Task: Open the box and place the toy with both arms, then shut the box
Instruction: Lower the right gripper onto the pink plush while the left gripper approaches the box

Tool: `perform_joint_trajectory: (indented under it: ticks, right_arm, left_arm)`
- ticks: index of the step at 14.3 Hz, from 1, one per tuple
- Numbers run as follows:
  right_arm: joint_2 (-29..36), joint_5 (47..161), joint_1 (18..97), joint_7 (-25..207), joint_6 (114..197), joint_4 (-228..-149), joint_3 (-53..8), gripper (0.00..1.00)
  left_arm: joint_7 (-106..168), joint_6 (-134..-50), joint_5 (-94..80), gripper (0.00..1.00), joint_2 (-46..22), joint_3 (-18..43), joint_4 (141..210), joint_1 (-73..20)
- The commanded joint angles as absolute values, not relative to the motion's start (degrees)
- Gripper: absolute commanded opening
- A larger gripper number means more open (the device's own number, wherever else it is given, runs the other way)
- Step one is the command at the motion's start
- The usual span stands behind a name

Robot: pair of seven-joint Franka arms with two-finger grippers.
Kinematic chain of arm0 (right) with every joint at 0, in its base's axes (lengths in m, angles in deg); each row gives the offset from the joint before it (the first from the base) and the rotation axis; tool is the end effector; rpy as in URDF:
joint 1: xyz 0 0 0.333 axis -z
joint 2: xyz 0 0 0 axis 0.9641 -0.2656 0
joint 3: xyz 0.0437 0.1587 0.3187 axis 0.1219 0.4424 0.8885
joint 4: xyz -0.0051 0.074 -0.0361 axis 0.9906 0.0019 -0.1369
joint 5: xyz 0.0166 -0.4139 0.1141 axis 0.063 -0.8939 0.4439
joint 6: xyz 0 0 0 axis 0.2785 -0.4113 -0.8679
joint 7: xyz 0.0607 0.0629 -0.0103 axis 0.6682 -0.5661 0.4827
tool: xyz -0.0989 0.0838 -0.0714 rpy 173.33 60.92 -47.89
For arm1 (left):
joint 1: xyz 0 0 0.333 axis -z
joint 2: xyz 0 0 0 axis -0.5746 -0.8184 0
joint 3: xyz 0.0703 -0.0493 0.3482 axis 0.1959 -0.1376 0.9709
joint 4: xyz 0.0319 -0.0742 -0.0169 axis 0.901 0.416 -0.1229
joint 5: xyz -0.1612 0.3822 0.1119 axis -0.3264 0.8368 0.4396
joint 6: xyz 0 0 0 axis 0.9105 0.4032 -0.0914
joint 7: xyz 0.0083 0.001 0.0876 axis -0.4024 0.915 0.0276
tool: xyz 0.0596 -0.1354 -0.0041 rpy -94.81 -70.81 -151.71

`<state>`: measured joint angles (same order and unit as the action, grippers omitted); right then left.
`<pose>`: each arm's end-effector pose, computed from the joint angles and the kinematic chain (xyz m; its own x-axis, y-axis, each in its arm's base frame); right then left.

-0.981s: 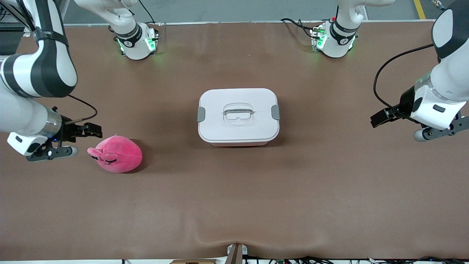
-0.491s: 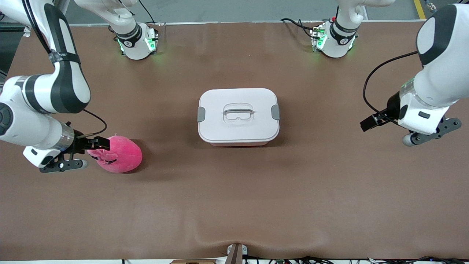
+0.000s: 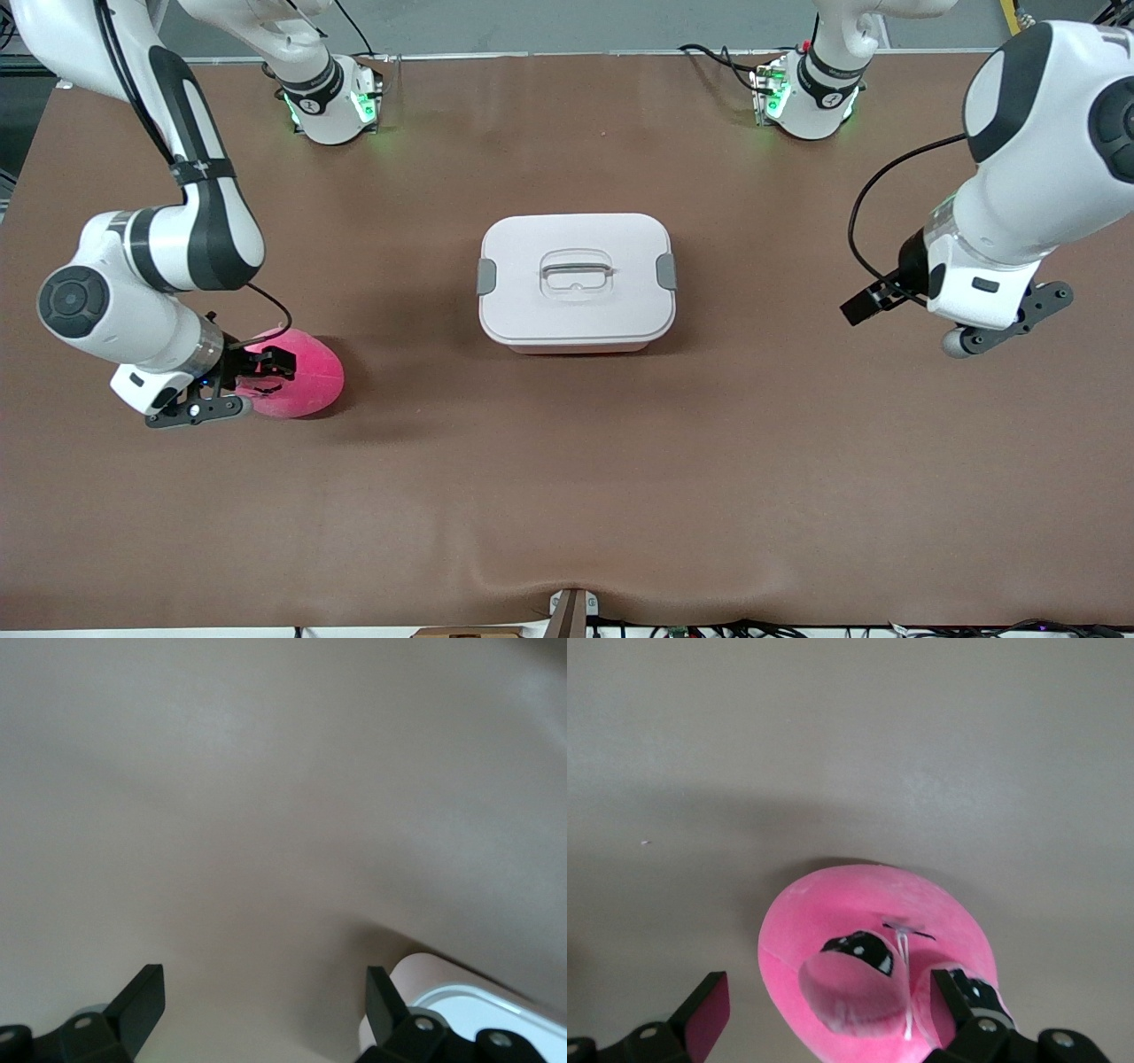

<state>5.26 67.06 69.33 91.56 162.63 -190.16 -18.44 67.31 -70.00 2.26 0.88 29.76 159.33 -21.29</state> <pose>0.6961 0.0521 0.3285 0.9858 0.1680 -0.0052 0.1680 -0.9858 0.0028 0.6498 -0.1711 0.5462 0.8823 0.4700 -0.0262 0.4695 -0.8826 -0.0241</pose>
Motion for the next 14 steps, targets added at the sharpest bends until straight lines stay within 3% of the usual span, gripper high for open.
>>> perform_joint_trajectory:
  ticks: [1,11,14]
  right_arm:
    - [5.7,65.32,68.88,90.75,163.37,-191.13,-18.67,1.0]
    - [5.17,62.94,68.97,90.75,163.2,-194.74,-18.67,1.0]
    - [4.99,62.94,68.97,90.75,162.49,-194.92,-18.67,0.54]
  left_arm:
    - [73.4,-70.92,1.67,1.0,-0.56,30.0,157.66,-18.91]
    - [86.94,-74.09,0.45,1.0,-2.32,29.92,157.66,-13.9]
    - [93.0,-75.41,-0.27,1.0,-3.02,29.74,157.66,-12.23]
